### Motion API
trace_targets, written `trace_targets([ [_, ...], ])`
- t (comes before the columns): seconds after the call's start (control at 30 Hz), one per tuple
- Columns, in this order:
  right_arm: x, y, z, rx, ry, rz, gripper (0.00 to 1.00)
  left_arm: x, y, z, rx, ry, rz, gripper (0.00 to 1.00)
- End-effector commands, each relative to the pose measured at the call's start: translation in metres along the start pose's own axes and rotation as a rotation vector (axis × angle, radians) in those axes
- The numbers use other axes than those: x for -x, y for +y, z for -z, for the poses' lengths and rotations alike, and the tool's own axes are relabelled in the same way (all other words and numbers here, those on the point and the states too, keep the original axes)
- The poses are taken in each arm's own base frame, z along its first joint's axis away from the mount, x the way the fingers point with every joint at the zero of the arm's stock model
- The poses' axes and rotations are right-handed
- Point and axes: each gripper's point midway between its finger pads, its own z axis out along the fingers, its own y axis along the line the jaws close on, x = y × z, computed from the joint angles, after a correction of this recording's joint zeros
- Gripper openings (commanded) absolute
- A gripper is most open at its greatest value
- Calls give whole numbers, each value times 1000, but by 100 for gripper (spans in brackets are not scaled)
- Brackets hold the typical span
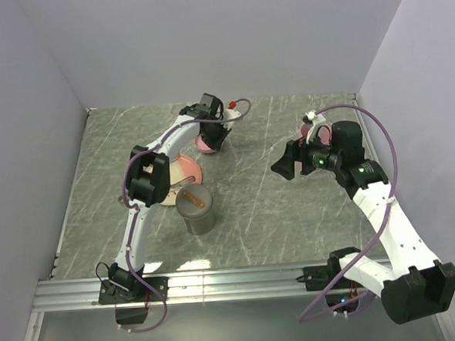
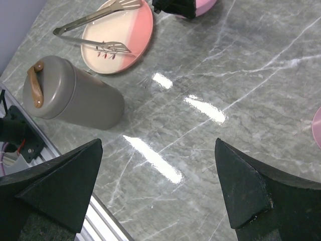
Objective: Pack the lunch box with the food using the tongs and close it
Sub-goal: Pick up the box lid from the center of the board.
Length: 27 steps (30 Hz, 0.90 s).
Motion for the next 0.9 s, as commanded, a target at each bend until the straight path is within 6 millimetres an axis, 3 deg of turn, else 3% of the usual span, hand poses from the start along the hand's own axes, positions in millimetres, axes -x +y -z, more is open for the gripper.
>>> trace_targets([
  [0.0, 31, 6, 7, 13, -82, 27, 100, 10, -1, 4, 5, -17, -6, 3],
  [0.07, 32, 5, 7, 12, -84, 29, 100, 14, -4, 11, -8, -29, 3, 0],
  [0.17, 34, 6, 8, 22, -82, 27, 100, 46, -24, 47, -86, -125, 60, 0],
  [0.2, 34, 7, 7, 33, -75, 21, 100, 65, -37, 73, -136, -195, 84, 0],
  [0.27, 36, 10, 5, 56, -76, 2, 100, 86, -50, 105, -189, -290, 93, 0],
  [0.3, 41, 10, 4, 63, -83, -14, 100, 105, -54, 138, -198, -391, 96, 0],
  [0.37, 47, 13, 4, 86, -93, -33, 100, 123, -65, 175, -258, -507, 103, 1],
  [0.47, 68, 15, 7, 95, -131, -71, 100, 152, -80, 257, -400, -771, 115, 0],
  [0.5, 81, 19, 10, 105, -158, -77, 100, 143, -83, 280, -457, -808, 205, 0],
  [0.53, 88, 21, 11, 110, -173, -80, 100, 163, -83, 314, -465, -971, 111, 0],
  [0.6, 107, 26, 14, 132, -215, -101, 100, 156, -95, 343, -544, -1029, 157, 1],
  [0.77, 134, 42, 22, 229, -231, -162, 100, 168, -120, 423, -660, -1287, 61, 3],
  [0.87, 154, 59, 33, 305, -271, -210, 100, 175, -133, 456, -655, -1390, 6, 2],
])
